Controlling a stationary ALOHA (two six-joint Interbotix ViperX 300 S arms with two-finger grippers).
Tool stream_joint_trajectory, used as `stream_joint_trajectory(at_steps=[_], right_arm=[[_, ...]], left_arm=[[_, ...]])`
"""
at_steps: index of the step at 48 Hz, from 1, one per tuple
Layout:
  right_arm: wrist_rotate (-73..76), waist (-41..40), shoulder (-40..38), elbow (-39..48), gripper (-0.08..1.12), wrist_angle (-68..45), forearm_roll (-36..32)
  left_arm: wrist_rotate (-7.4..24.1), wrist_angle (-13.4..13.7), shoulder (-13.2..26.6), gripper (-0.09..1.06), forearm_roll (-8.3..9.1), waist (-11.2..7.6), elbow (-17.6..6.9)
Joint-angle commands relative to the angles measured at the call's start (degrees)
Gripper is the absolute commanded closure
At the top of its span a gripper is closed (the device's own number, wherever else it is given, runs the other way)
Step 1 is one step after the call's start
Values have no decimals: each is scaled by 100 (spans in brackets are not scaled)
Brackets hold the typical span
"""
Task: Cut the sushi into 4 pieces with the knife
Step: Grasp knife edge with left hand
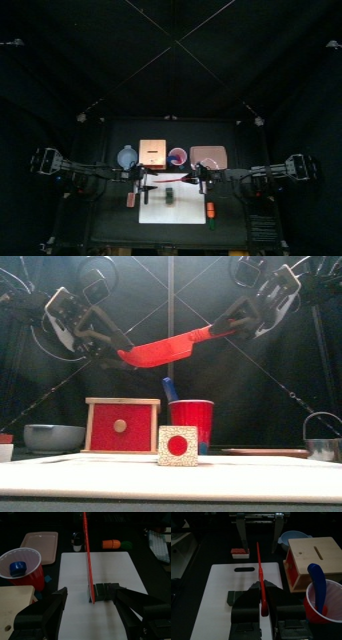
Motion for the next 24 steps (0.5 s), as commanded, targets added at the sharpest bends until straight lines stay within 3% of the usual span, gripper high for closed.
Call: stream_joint_trajectory(at_steps=[1,9,24], right_arm=[[18,-9,-53,-123,84,-62,0],[18,-9,-53,-105,84,-53,0],[18,-18,-26,-97,84,-62,0]], left_arm=[[0,-26,141,1,-79,26,-211],[18,-35,202,1,-237,35,-229],[44,-97,123,1,-220,62,-193]])
